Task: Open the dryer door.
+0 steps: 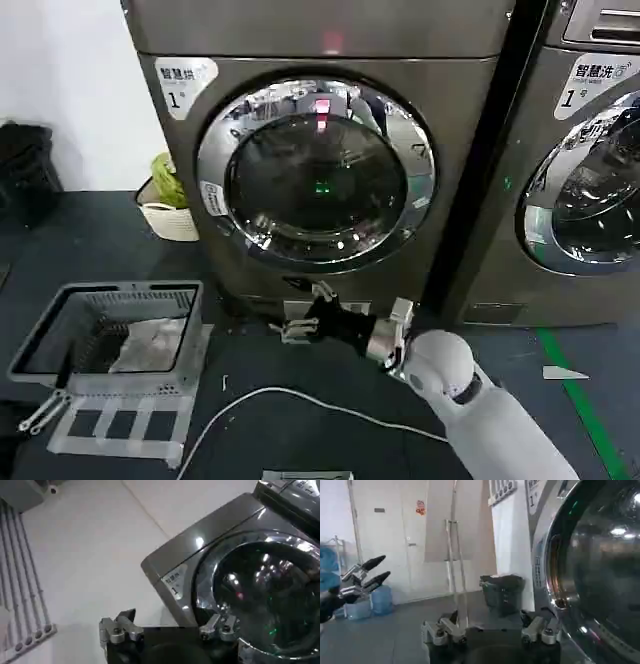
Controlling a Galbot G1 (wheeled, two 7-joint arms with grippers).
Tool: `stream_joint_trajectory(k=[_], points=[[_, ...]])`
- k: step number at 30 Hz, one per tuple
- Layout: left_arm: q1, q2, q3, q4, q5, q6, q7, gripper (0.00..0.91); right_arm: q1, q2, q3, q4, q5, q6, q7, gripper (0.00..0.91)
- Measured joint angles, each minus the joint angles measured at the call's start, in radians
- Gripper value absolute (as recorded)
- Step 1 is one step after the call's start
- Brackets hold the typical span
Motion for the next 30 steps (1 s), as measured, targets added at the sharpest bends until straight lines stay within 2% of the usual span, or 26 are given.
stream_joint_trajectory(k=[4, 8, 11, 30], points=[[0.0, -0.001, 0.0, 0.0, 0.002, 0.0, 0.0, 0.907, 0.008, -0.003, 0.003, -0.021, -0.053, 0.048, -0.002, 0.907], [0.002, -0.001, -0.001, 0.0, 0.002, -0.001, 0.0, 0.907, 0.02, -0.003, 0.004, -0.065, -0.107, 0.119, -0.002, 0.907], [0.007, -0.004, 0.003, 0.0, 0.009, -0.006, 0.0, 0.907, 0.035, -0.001, 0.003, -0.102, -0.118, 0.149, -0.003, 0.907], [0.011, -0.007, 0.007, -0.002, 0.014, -0.01, 0.0, 0.907, 0.202, 0.014, -0.054, -0.322, -0.106, 0.212, 0.006, 0.907]])
